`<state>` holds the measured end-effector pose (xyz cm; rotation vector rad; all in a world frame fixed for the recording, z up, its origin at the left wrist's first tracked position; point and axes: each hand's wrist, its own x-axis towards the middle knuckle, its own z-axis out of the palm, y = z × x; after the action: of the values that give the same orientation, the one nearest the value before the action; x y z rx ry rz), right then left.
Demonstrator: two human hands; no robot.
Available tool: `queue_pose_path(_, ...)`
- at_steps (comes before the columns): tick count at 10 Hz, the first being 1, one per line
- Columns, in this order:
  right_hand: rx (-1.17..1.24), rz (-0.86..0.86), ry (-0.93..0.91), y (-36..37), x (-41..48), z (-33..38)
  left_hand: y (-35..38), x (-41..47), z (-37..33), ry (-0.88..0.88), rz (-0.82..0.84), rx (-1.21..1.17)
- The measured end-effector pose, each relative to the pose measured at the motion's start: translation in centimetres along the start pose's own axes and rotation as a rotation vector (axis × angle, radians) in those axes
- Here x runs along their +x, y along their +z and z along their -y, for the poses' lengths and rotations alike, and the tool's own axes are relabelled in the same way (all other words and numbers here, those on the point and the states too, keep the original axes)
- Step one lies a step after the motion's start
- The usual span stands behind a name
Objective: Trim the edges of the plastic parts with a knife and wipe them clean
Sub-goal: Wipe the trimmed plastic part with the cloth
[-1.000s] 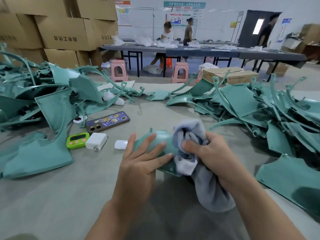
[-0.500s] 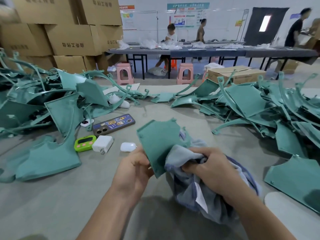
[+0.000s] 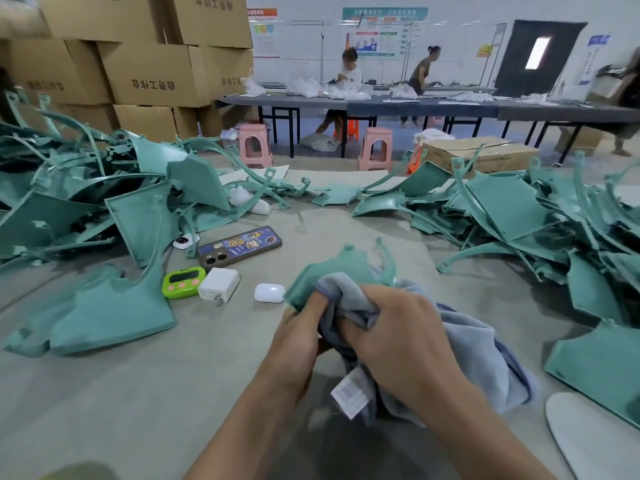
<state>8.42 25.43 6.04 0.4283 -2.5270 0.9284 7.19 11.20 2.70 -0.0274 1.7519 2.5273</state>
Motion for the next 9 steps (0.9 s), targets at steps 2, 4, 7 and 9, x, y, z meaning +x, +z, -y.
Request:
queue_pose_path(2, 0.110, -0.368, 0.454, 1.2, 3.3, -0.6, -0.3, -0.5, -0.9, 0.017, 0.055, 0.063)
queue_pose_path(4, 0.132, -0.029, -0.139, 2.8, 1.1, 1.4, 2.0, -1.7, -2.2, -0.010, 0.320, -0.728)
queue_pose_path(7, -0.094, -0.005, 0.149, 2.0, 3.1, -0.9, -1.4, -0.1, -1.5, 0.027, -0.134, -0.002)
queue_pose_path(9, -0.096, 0.002, -0.014, 1.5, 1.6, -2.2, -2.1, 0.5, -1.9, -0.054, -0.353, -0.056)
